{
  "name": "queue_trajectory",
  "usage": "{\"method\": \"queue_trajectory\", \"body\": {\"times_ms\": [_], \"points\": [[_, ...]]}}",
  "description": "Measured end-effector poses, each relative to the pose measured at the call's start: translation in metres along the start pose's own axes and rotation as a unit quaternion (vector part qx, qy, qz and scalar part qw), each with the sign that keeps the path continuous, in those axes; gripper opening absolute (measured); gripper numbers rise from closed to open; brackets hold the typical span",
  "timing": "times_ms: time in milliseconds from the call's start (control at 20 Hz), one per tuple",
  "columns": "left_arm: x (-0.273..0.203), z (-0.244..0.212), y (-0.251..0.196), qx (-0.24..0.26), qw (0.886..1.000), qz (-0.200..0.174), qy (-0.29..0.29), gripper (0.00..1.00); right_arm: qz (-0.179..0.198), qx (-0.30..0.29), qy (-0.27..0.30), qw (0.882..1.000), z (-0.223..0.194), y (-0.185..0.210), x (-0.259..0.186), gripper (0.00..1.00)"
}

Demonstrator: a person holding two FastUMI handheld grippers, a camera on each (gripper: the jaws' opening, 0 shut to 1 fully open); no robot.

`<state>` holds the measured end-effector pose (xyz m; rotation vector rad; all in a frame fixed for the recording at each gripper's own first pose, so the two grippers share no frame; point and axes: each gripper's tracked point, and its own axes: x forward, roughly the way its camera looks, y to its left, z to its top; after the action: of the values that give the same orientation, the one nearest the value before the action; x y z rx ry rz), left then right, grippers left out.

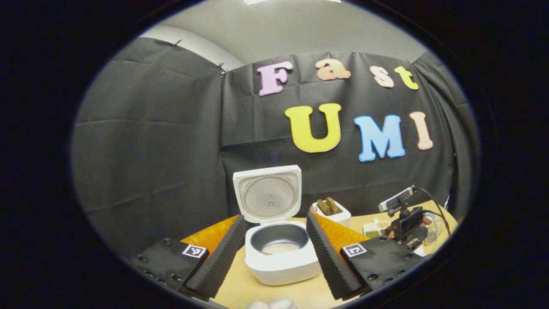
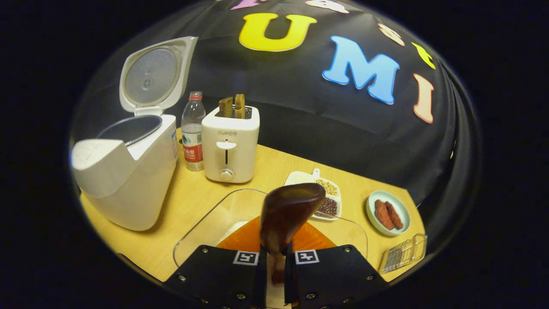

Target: Close the left gripper, press the button to open the rice cooker; take a wooden spoon from the chopstick holder with the right hand, scoop a spoonful of rice and pour it into the rice cooker, then put the wooden spoon back into the chopstick holder.

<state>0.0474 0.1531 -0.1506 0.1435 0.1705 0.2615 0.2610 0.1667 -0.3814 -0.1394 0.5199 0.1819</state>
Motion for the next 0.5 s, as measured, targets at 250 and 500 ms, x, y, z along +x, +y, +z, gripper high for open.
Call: {"method": "queue_trajectory", "body": {"times_ms": [250,500], "points": [[-0.003,0.004,-0.001,0.013,1.000,-0.003,-0.009,0.98,0.046,0.168,0.016,0.985,0.002,0.002,0.000,0.17],[0.000,0.009,-0.006,0.011,1.000,-0.007,-0.009,0.99,0.082,0.324,0.036,0.942,-0.003,-0.010,0.003,0.16]]}}
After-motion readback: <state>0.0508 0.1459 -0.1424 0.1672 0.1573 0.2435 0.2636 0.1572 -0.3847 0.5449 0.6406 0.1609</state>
